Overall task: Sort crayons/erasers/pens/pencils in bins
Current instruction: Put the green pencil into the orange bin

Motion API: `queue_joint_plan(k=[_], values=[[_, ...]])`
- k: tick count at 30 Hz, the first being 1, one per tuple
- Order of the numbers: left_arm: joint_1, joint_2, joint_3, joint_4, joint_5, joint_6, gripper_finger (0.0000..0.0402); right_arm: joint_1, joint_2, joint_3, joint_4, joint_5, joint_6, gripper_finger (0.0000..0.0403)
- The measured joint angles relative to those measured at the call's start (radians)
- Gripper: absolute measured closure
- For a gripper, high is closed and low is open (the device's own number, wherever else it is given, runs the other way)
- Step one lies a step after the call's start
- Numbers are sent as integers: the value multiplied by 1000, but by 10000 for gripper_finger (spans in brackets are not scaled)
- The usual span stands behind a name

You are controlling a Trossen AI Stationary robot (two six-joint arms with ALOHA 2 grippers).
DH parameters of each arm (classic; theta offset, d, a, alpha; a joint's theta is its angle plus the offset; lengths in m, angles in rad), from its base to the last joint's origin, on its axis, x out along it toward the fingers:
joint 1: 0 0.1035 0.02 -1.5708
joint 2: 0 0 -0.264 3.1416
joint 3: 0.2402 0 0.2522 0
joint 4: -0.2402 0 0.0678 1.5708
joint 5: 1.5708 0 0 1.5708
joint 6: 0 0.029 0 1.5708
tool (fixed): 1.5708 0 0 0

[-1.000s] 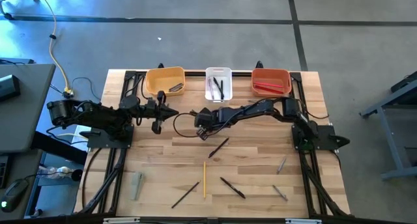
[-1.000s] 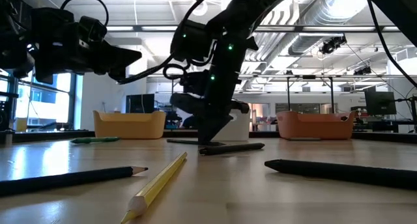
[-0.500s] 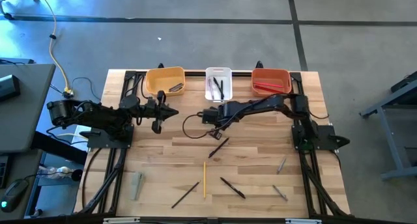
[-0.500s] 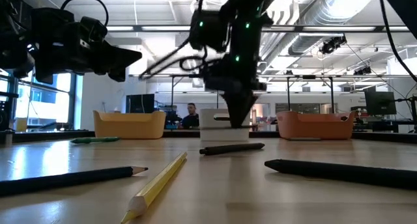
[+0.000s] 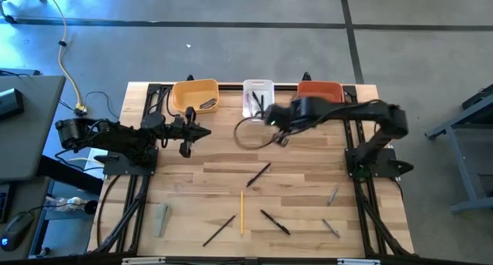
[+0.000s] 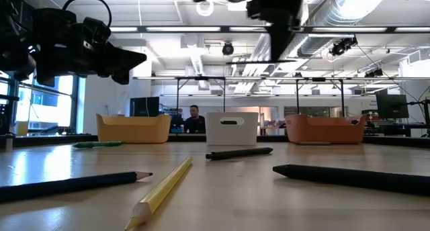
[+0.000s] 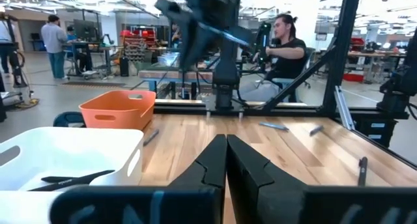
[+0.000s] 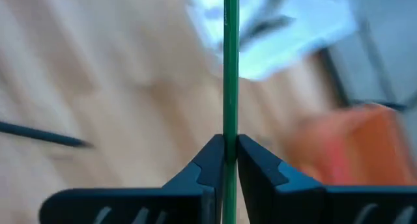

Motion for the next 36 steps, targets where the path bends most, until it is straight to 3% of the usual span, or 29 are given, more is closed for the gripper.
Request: queue_joint_plan(k=[4, 8, 15, 21, 27, 36], values=[[0, 0, 0, 0, -1, 0, 401, -106, -94, -16, -121, 64, -93, 373], [0, 0, 0, -1, -1, -1, 401, -251, -180, -140, -106, 64, -263, 373], [0, 0, 0, -4, -1, -6, 401, -569, -305, -455, 182, 44, -534, 373], [0, 0, 0, -8, -1, 0, 401, -796, -294, -593, 438, -100, -674, 373], [0, 0, 0, -13, -24, 2, 401, -879, -233, -651, 519, -147, -798, 373], [0, 0, 0, -16, -29, 0, 401, -894, -128, -661, 609, -153, -860, 373]])
